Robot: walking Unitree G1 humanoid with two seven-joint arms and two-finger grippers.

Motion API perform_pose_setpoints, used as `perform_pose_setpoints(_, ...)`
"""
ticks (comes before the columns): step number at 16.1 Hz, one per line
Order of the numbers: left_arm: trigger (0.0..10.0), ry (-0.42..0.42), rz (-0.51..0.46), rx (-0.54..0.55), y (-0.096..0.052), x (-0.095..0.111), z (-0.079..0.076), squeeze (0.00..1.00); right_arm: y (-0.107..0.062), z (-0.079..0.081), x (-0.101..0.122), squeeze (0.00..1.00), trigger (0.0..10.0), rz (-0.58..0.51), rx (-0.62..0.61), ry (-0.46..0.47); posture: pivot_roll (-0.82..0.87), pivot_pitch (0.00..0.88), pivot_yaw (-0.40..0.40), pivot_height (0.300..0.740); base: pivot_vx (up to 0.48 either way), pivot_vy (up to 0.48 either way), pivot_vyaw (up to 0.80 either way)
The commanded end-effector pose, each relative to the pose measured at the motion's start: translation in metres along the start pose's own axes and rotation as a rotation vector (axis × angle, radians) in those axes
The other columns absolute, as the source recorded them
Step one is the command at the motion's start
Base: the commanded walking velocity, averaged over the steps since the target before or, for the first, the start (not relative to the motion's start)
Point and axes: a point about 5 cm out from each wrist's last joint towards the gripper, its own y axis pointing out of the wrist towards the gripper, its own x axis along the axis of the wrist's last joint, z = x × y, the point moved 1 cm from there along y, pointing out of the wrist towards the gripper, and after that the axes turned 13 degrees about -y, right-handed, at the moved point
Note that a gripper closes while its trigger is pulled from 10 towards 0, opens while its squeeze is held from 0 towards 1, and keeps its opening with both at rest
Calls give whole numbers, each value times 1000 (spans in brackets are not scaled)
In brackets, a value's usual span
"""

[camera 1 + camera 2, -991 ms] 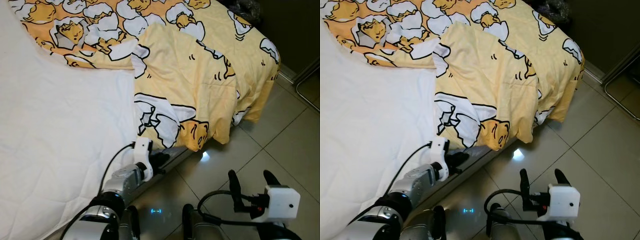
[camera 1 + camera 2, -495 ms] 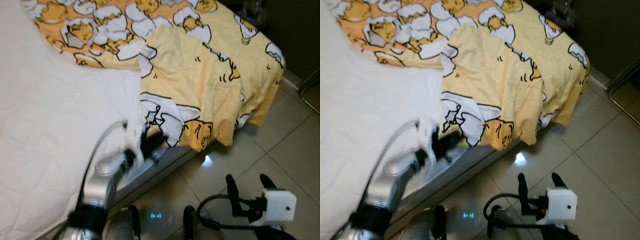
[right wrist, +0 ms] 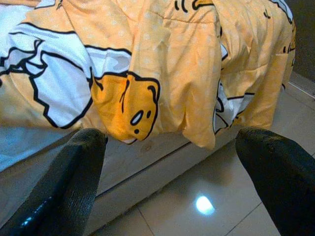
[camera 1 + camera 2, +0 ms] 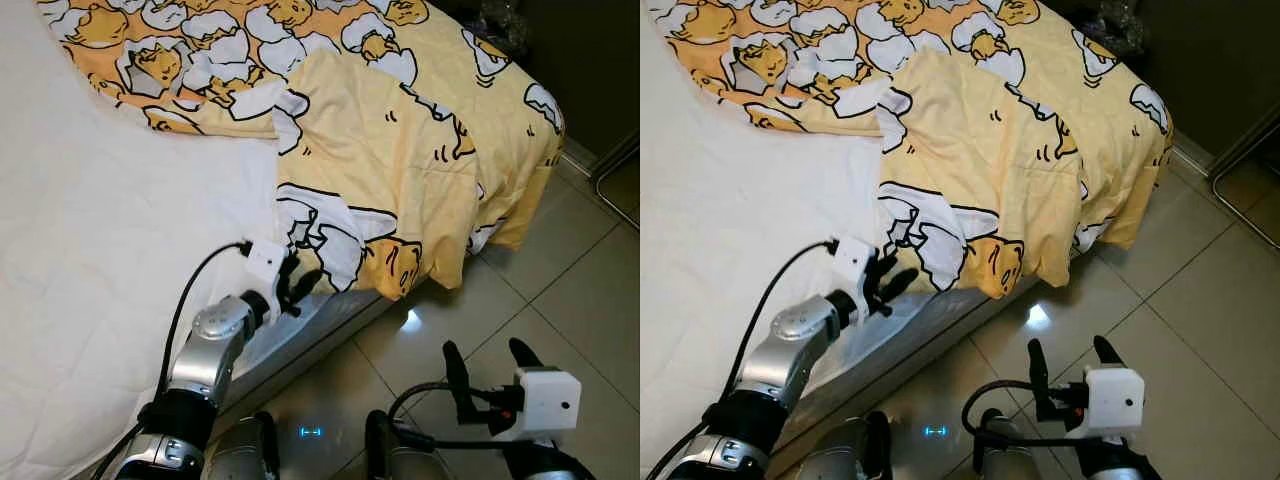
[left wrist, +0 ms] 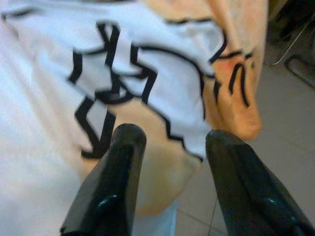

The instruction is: Clean up the room

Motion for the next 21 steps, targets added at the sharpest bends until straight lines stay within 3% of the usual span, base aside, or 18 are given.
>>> perform_pose_setpoints(1, 10000, 14, 27, 23, 1, -7, 2, 1000, -5, -3, -3, 98, 10000, 15, -9, 4, -96, 228, -6, 740, 0, 0, 0)
perform_pose_setpoints(9, 10000, -54, 12, 149, 9, -4, 24, 1000, -10, -2, -4, 102, 10000, 25, 1, 8, -110, 235, -9, 740, 0, 0, 0)
perform_pose_setpoints(12, 10000, -37, 17, 173, 7, -5, 29, 1000, -10, -1, -4, 98, 10000, 29, 7, 9, -107, 236, -11, 740, 0, 0, 0)
perform_pose_setpoints(14, 10000, 17, 60, 196, 6, -11, 33, 1000, -10, -1, -5, 102, 10000, 32, 8, 9, -107, 236, -11, 740, 0, 0, 0)
perform_pose_setpoints(16, 10000, -32, 62, 202, 7, -15, 32, 1000, -10, -1, -5, 98, 10000, 32, 10, 8, -109, 238, -13, 740, 0, 0, 0)
perform_pose_setpoints(17, 10000, -96, 98, 185, 9, -22, 28, 0, -11, -1, -5, 98, 10000, 34, 11, 8, -110, 238, -14, 740, 0, 0, 0)
perform_pose_setpoints(21, 10000, -288, 140, 174, 17, -38, 15, 0, -9, -1, -6, 102, 10000, 34, 15, 6, -112, 236, -15, 740, 0, 0, 0)
